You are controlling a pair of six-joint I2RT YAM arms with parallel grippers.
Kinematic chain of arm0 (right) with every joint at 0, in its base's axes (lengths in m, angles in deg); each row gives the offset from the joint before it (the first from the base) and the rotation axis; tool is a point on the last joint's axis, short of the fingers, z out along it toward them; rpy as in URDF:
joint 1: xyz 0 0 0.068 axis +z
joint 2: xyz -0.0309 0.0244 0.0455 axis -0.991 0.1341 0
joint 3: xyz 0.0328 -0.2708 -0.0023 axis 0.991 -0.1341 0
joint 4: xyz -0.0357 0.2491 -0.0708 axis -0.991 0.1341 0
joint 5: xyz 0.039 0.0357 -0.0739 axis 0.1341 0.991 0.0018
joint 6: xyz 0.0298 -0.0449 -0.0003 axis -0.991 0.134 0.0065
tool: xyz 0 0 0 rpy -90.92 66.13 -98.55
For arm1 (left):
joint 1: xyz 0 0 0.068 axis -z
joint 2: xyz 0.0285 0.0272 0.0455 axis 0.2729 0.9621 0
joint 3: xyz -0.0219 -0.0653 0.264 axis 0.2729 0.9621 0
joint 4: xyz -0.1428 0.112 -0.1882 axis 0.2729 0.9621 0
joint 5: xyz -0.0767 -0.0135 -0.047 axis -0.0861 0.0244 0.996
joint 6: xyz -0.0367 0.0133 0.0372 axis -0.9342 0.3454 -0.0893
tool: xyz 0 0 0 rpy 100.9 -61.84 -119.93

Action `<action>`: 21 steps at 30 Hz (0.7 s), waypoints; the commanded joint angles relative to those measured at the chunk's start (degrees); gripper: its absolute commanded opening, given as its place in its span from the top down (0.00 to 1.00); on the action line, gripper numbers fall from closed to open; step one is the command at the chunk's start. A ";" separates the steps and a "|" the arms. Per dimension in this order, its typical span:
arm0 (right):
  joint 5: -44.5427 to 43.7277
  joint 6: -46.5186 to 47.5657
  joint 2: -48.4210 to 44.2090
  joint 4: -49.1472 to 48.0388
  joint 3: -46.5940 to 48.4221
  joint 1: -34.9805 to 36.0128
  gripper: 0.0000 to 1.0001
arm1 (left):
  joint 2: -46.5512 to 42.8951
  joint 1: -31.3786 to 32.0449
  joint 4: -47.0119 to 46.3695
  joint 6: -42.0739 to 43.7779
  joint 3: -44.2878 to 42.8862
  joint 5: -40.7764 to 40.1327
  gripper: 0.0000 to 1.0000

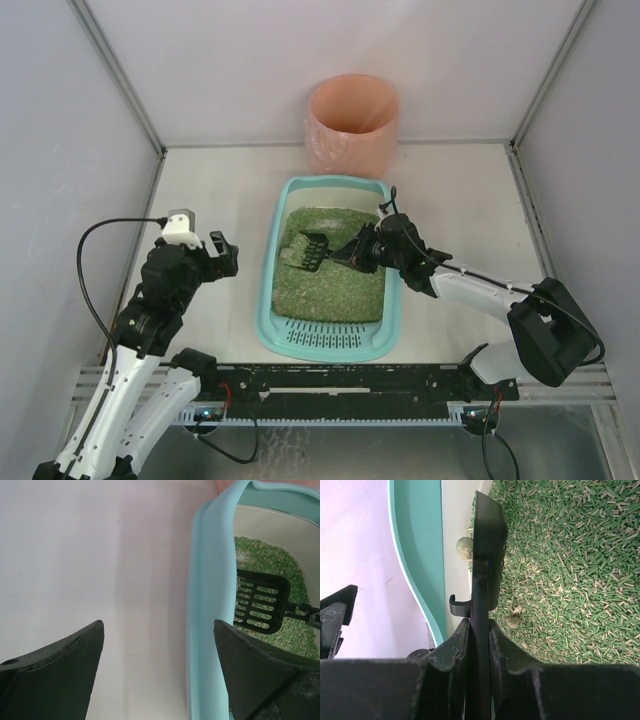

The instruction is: Clean the litter box

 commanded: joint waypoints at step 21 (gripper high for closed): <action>7.68 -3.64 -28.95 -7.29 -15.19 -12.04 1.00 | -1.62 -0.48 -1.72 -0.76 1.67 -0.70 0.05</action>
